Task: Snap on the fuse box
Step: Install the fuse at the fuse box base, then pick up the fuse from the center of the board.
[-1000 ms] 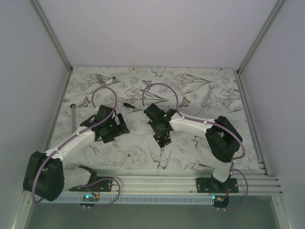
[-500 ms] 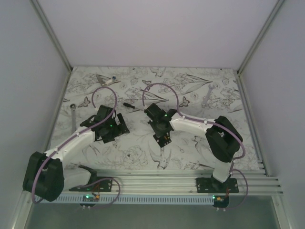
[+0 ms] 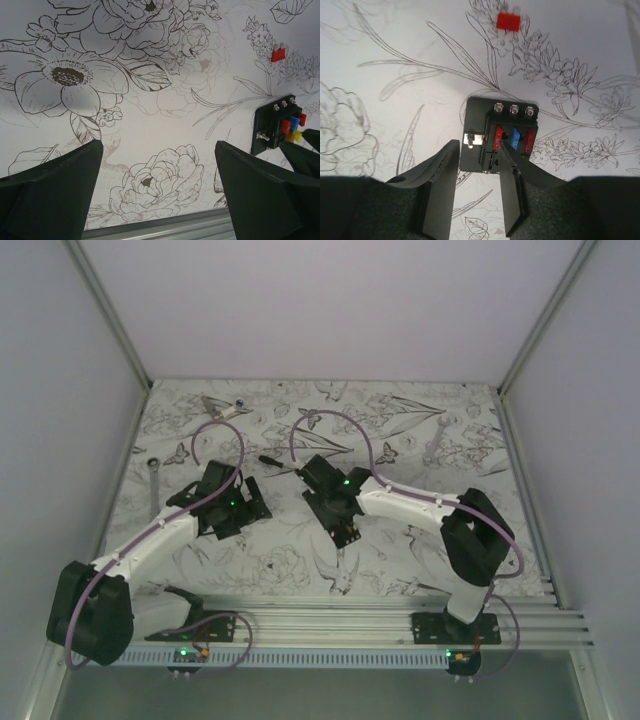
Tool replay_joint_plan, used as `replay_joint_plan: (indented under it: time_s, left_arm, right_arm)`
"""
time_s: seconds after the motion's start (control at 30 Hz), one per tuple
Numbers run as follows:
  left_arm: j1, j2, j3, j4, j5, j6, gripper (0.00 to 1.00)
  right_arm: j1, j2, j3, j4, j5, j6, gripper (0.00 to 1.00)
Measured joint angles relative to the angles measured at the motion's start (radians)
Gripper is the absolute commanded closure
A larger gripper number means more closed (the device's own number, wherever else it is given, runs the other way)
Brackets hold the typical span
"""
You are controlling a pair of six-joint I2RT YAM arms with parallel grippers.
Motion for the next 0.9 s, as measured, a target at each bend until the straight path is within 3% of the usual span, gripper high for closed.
replay_joint_plan:
  time_s: [0.33, 0.6, 0.9]
  left_arm:
    - [0.04, 0.0, -0.014, 0.001, 0.013, 0.0, 0.0]
    - [0.072, 0.0, -0.029, 0.004, 0.042, 0.0, 0.0]
    - [0.077, 0.0, -0.03, 0.005, 0.053, 0.0, 0.0]
  right_arm:
    - [0.002, -0.003, 0.043, 0.097, 0.054, -0.015, 0.39]
    - [-0.03, 0.172, 0.1, 0.157, 0.055, -0.018, 0.42]
    - [-0.066, 0.253, 0.164, 0.186, 0.045, -0.025, 0.48]
